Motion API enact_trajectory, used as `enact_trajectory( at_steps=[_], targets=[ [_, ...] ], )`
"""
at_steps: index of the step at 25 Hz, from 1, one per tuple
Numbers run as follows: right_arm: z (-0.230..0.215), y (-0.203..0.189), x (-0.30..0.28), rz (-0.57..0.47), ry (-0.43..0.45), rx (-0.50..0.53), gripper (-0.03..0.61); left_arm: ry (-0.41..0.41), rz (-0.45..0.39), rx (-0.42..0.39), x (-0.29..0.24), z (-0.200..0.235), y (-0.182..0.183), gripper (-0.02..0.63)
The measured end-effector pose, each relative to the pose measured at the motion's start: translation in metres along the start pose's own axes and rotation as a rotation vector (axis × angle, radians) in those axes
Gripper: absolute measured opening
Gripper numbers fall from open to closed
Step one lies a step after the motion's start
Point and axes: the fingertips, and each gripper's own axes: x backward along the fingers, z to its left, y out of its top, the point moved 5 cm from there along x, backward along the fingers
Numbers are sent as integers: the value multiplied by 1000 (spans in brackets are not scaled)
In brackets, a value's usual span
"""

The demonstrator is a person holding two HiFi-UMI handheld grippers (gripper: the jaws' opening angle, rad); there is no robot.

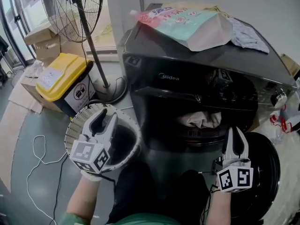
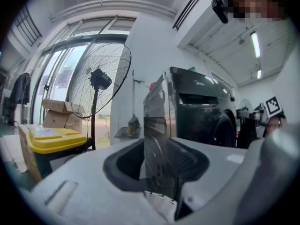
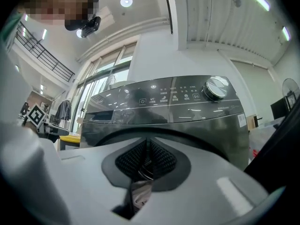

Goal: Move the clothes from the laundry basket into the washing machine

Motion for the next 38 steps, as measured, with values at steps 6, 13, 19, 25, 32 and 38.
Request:
enact_trajectory(
  at_steps=[6,13,19,25,32,38],
  targets=[
    [9,4,1,-5,24,7,20,11,3,3,2,3,-1,149],
    [12,-4,1,20,25,25,20,5,7,5,1,3,-4,149],
    [13,-9,1,27,23,27,20,4,12,4,1,4,-6,149],
    [13,-9,1,27,24,20,20,6,16,3,3,4,-7,149],
    [13,-8,1,24,27,14,17,8,21,0,4,5,-6,149],
    [12,-9,1,32,26,17,17,6,24,-1,4,5,-7,149]
  ],
)
